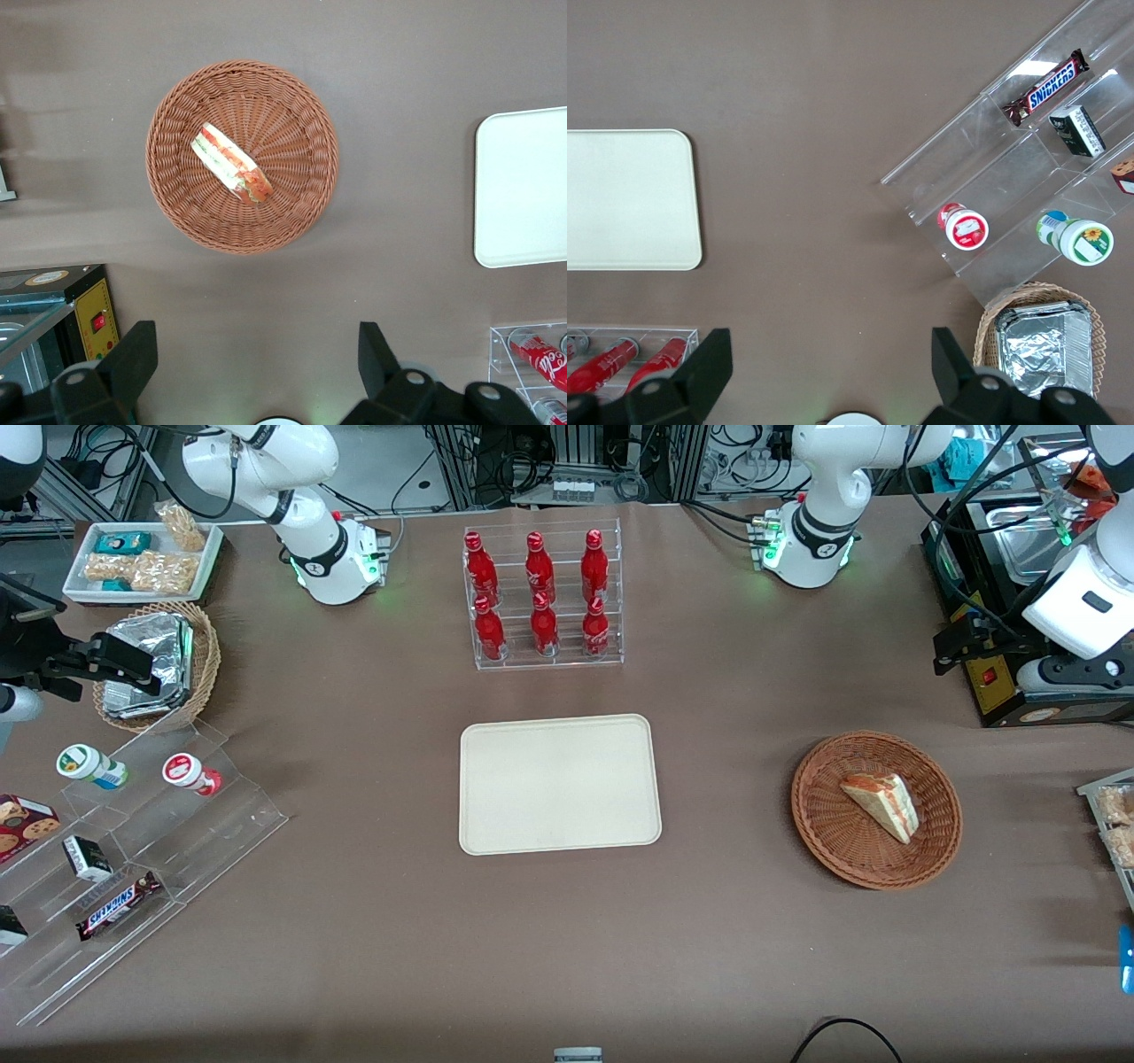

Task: Place sandwich from basket to tray
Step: 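Move the left gripper toward the wicker basket with the sandwich, then lower the left gripper and grasp the wrapped sandwich in the basket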

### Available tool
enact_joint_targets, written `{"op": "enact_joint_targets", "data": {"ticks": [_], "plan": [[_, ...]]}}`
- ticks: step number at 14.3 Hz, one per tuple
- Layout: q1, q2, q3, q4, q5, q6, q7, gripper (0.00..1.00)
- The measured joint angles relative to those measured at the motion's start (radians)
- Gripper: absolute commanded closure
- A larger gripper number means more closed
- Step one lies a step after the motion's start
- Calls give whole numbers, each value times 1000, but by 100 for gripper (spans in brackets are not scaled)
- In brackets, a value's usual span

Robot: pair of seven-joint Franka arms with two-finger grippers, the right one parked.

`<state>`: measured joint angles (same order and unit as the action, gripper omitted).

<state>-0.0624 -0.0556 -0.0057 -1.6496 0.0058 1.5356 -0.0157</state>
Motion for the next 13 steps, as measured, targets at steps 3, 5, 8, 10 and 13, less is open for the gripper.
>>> {"op": "enact_joint_targets", "data": {"ticks": [3,5,8,10,13], "plan": [[0,1,1,-13,0,0,0,0],[1,6,3,-27,0,-1,0,0],[7,52,9,-51,1,2,-1,0],[32,113,12,-64,1,41,-2,0],[58,191,18,-149,1,236,-1,0]]}}
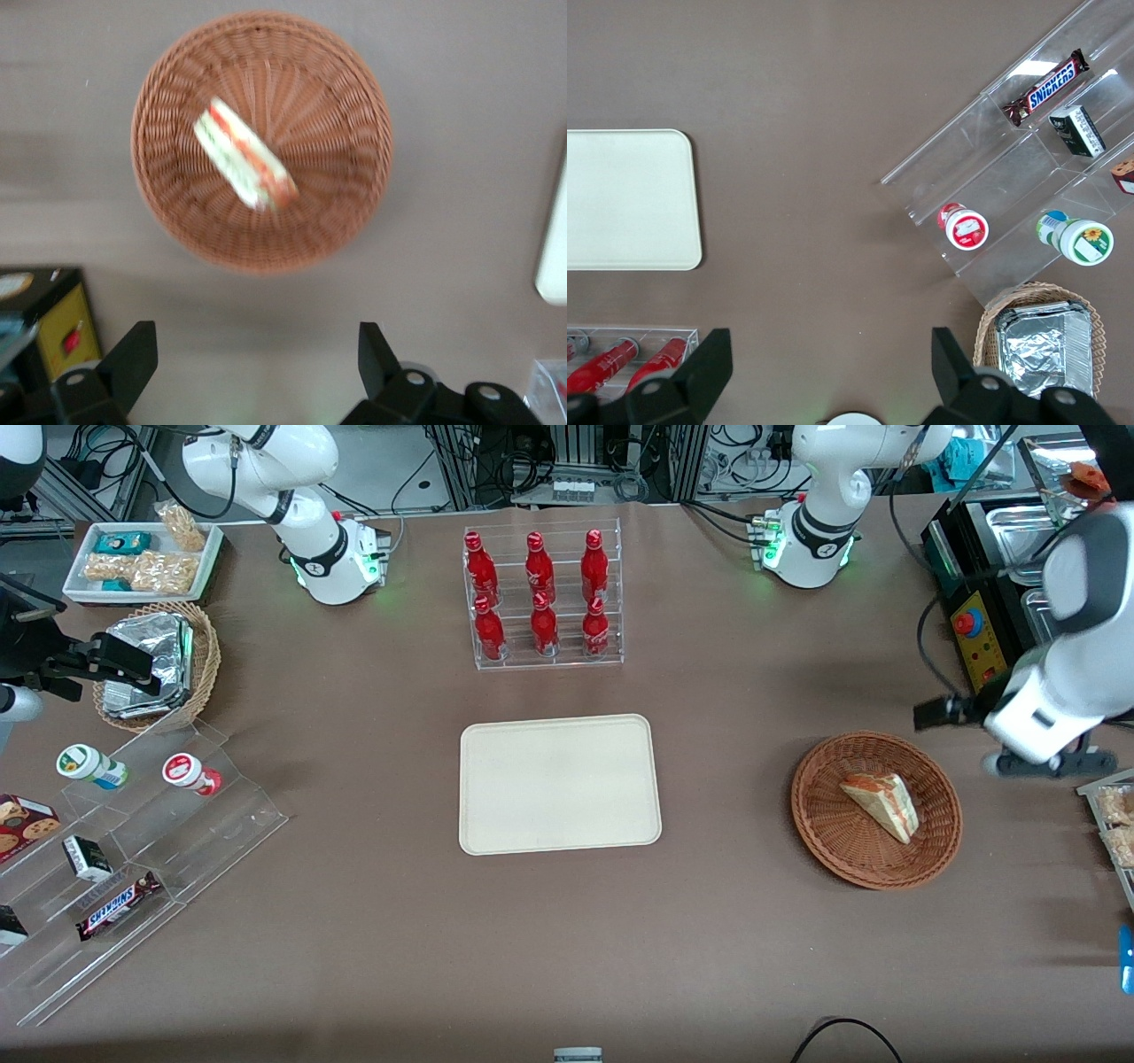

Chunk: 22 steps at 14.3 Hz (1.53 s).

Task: Place sandwich from basket to tray
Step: 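Lower the left gripper and grasp the wrapped sandwich in the basket, then lift the sandwich and carry it over the cream tray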

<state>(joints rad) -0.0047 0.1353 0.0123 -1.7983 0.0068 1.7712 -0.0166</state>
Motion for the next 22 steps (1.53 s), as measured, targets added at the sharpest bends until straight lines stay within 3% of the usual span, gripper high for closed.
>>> {"op": "enact_joint_targets", "data": {"ticks": [4,9,12,13,14,15,16,18,22], "plan": [[36,22,8,-199,-2,299,-83,0],[40,77,6,-276,-4,469,-567,0],[39,133,5,-318,-4,595,-707,0],[39,155,5,-336,-5,646,-739,11],[39,176,5,-348,-7,681,-766,37],[39,192,5,-351,-9,694,-792,70],[39,201,5,-351,-9,697,-813,87],[35,196,2,-349,-9,679,-822,94],[-14,130,-11,-284,-7,456,-711,99]]}}
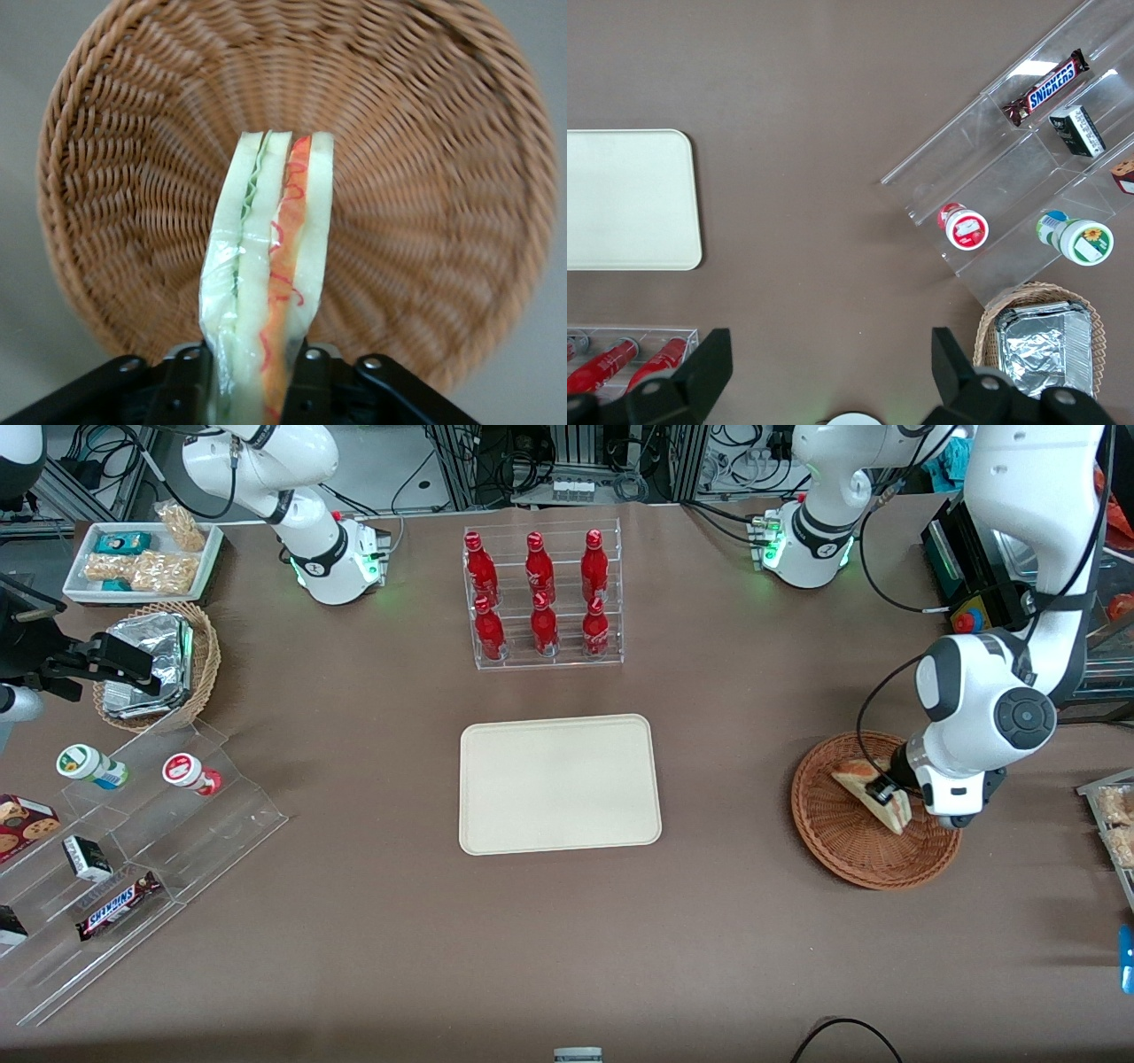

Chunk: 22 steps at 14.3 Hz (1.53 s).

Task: Place sandwich from basket to tray
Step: 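Lift the sandwich and carry it over the cream tray, then lower the sandwich onto the tray and open the left gripper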

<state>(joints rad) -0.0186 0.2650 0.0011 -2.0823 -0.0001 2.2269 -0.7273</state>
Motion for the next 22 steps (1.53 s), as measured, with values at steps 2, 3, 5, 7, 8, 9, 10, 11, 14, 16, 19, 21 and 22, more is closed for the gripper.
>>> {"op": "enact_joint_targets", "data": {"ticks": [2,3,5,7,8,9,10,11,14,16,19,21,22], "plan": [[-51,-32,-15,59,1,-109,134,98],[-92,-34,-20,91,1,-153,205,98],[-196,-15,-27,153,1,-192,248,100],[-302,32,-31,217,0,-196,224,100],[-351,65,-33,252,0,-196,192,100],[-397,103,-33,290,-1,-196,155,100],[-439,141,-34,332,-3,-195,118,100],[-479,182,-34,378,-7,-194,80,100],[-591,293,-34,504,-23,-194,-18,100],[-651,362,-34,587,-23,-194,-86,100],[-706,453,-33,702,-23,-193,-146,100],[-719,494,-42,743,-25,-182,-152,100],[-719,510,-56,753,-32,-173,-156,100]]}}
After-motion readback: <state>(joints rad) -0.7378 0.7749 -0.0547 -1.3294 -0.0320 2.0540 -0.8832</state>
